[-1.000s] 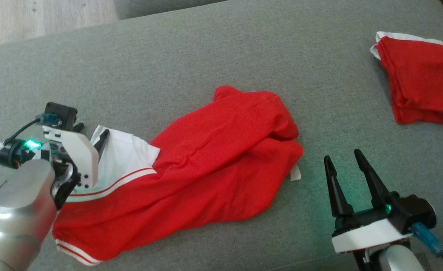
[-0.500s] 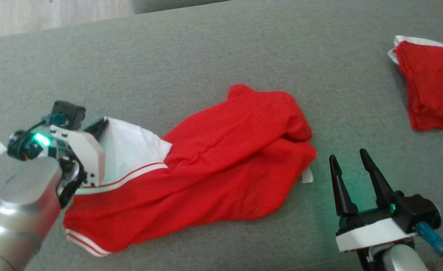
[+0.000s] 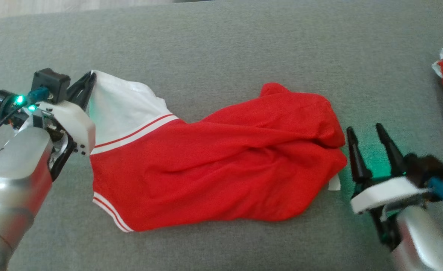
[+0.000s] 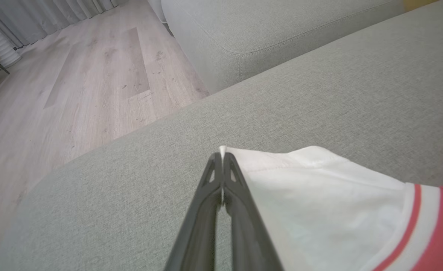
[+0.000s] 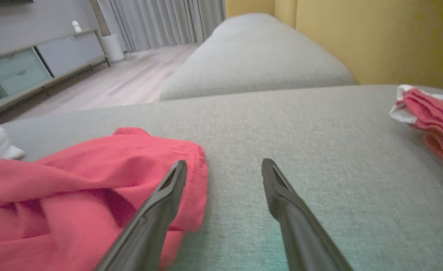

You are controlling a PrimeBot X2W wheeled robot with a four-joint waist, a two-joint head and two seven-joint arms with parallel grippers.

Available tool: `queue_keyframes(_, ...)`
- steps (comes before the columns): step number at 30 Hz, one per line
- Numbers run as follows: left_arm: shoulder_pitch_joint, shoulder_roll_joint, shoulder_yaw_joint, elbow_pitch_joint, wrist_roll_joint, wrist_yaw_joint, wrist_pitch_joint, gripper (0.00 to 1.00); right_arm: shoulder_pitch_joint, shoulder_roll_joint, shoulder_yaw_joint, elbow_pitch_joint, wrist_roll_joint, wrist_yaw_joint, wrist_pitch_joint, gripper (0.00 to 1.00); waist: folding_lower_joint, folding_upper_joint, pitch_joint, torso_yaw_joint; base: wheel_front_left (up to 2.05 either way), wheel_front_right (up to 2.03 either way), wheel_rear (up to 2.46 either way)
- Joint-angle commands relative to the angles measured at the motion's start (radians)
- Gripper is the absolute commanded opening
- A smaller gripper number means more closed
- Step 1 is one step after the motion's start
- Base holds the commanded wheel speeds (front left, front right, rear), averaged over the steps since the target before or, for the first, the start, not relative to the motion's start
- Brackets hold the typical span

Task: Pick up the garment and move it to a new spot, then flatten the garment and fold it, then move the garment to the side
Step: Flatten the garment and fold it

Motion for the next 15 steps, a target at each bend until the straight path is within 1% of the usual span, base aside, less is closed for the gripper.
queue_keyframes(1,-0.072,0.031,0.025,-0.008,0.007,0.008,-0.012,0.00,-0.065,-0.047,0.025,0.027,0.023,-0.001,0.026,1.00,-0.0001,0.0000,0.003,0.017,0.00,0.00,0.00)
queue_keyframes(4,-0.081,0.024,0.018,-0.009,0.012,0.006,-0.020,0.00,-0.154,-0.093,0.061,0.096,0.070,-0.001,0.113,1.00,-0.0001,0.0000,0.009,0.031,0.00,0.00,0.00)
queue_keyframes(8,-0.093,0.013,0.007,-0.016,0.021,0.005,-0.029,0.00,-0.253,-0.148,0.135,0.153,0.158,-0.001,0.215,1.00,-0.0001,0.0000,0.019,0.048,0.00,0.00,0.00)
queue_keyframes(9,-0.096,0.010,0.004,-0.019,0.023,0.005,-0.030,0.00,-0.272,-0.158,0.153,0.163,0.186,-0.001,0.234,1.00,-0.0001,0.0000,0.022,0.052,0.00,0.00,0.00)
queue_keyframes(10,-0.096,0.010,0.004,-0.019,0.023,0.005,-0.030,0.00,-0.272,-0.158,0.153,0.163,0.186,-0.001,0.234,1.00,-0.0001,0.0000,0.022,0.052,0.00,0.00,0.00)
queue_keyframes(15,-0.108,-0.001,-0.010,-0.030,0.033,0.004,-0.035,0.00,-0.342,-0.214,0.258,0.204,0.305,-0.001,0.315,1.00,-0.0001,0.0000,0.032,0.072,0.00,0.00,0.00)
